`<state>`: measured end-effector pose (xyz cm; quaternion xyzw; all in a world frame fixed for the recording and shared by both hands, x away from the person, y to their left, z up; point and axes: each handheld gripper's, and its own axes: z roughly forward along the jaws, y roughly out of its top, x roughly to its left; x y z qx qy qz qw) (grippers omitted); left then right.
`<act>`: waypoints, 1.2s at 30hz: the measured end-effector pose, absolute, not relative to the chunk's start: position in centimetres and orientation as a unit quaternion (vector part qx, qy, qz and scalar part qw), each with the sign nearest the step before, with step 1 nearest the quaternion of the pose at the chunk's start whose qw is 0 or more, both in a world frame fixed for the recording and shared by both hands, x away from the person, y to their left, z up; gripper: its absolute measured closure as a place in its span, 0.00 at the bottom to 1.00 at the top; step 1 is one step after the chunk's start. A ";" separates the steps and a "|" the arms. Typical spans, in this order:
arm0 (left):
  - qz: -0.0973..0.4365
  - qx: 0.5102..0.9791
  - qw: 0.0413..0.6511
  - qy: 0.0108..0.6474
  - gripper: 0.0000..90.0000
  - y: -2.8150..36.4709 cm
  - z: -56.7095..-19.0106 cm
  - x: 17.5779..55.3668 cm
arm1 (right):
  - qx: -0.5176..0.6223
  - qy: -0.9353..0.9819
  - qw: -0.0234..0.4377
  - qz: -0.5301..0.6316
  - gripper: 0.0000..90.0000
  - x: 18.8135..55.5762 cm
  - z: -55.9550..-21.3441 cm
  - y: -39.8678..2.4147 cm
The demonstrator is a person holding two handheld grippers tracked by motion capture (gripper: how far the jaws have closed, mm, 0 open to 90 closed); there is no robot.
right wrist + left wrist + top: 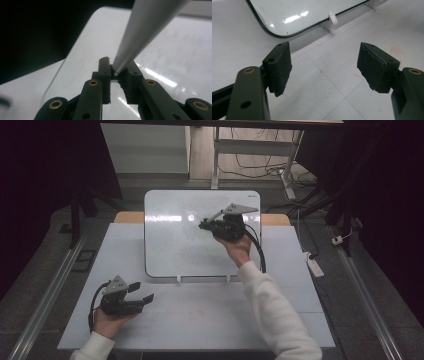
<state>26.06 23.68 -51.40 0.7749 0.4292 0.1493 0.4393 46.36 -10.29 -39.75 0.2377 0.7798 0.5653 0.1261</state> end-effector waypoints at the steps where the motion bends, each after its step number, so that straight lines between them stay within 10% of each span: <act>1: 0.150 0.775 0.439 0.429 0.31 23.7 -51.4 26.0 | 0.233 0.784 0.120 0.562 0.86 45.6 -40.0 -10.7; 19: 0.159 0.774 0.446 0.420 0.32 22.4 -50.9 26.4 | 0.259 0.813 0.072 0.517 0.86 36.4 -45.4 -19.7; 36: 0.164 0.795 0.459 0.361 0.32 18.1 -48.7 27.1 | 0.243 0.834 0.041 0.493 0.86 34.6 -47.1 -19.8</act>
